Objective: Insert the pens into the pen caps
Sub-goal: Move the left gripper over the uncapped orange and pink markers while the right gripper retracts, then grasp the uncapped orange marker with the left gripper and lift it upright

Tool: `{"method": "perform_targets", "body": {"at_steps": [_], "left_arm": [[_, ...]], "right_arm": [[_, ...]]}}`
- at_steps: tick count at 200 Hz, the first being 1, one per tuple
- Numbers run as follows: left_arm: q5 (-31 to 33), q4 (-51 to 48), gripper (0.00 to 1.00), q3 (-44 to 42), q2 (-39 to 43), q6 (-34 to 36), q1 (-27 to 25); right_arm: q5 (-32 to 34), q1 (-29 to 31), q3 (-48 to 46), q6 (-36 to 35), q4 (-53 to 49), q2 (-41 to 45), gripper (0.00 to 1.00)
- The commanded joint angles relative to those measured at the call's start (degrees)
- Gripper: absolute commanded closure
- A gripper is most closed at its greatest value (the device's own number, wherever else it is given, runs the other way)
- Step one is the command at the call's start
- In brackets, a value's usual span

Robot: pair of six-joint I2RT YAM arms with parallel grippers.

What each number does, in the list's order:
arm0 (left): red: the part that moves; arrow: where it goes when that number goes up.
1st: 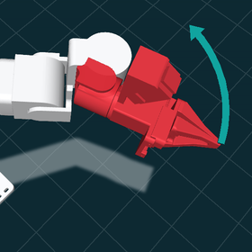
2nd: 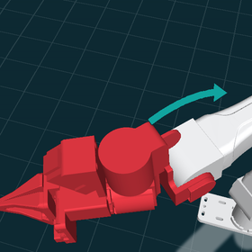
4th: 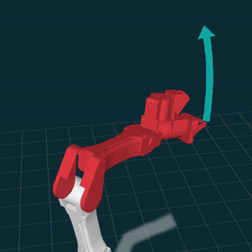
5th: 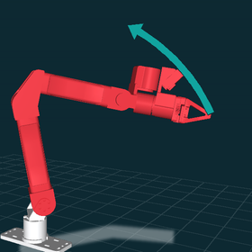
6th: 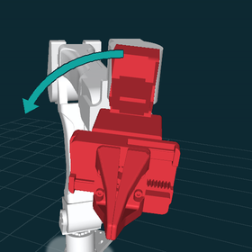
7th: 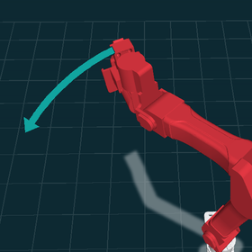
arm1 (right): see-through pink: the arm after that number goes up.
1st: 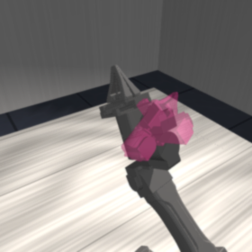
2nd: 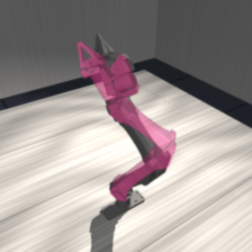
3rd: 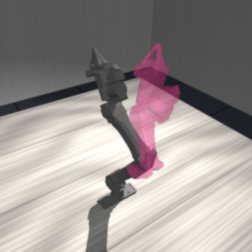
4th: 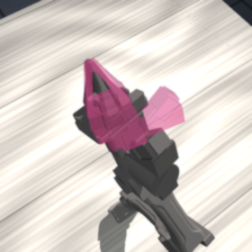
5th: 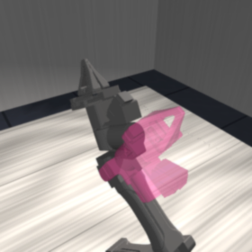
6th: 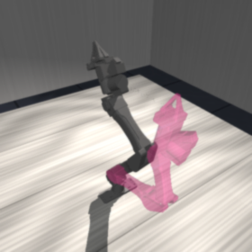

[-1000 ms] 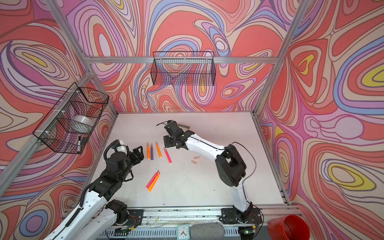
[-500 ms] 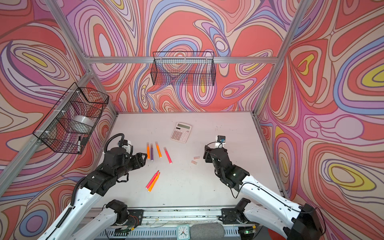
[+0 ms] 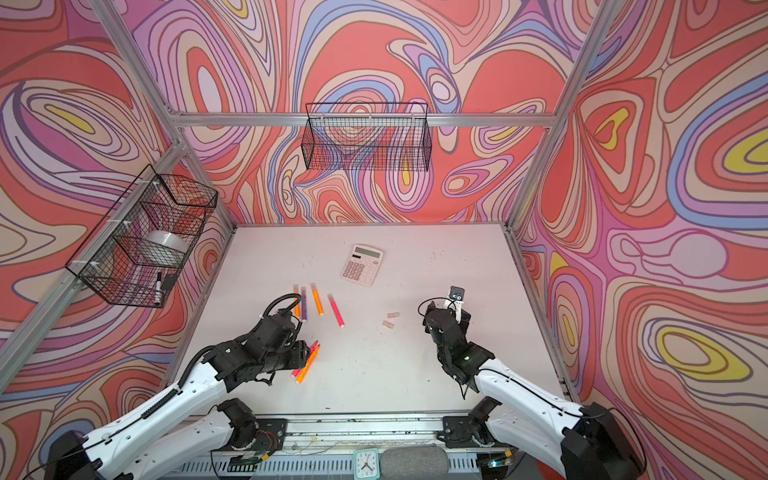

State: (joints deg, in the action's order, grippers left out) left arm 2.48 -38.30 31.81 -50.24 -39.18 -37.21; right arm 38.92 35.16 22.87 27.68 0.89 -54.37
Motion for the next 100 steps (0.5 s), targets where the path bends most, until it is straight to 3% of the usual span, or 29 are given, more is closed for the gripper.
{"method": "perform_targets", "body": {"at_steps": [1, 53, 100], "left_arm": [[-0.6, 2.8, 0.43, -0.9, -0.4, 0.1, -0.3], [-2.8, 3.1, 0.52, -3.7, -0.8, 1.4, -0.6], [-3.8, 4.0, 0.53, -4.6, -2.4, 1.8, -0.7]], "right_arm": [[1.9, -0.3, -0.3, 1.0, 1.5, 0.2, 0.22], [1.5, -0.3, 3.7, 1.1, -0.6, -6.6, 0.22], [1.3, -0.3, 4.2, 1.1, -1.1, -7.1, 0.22]]}}
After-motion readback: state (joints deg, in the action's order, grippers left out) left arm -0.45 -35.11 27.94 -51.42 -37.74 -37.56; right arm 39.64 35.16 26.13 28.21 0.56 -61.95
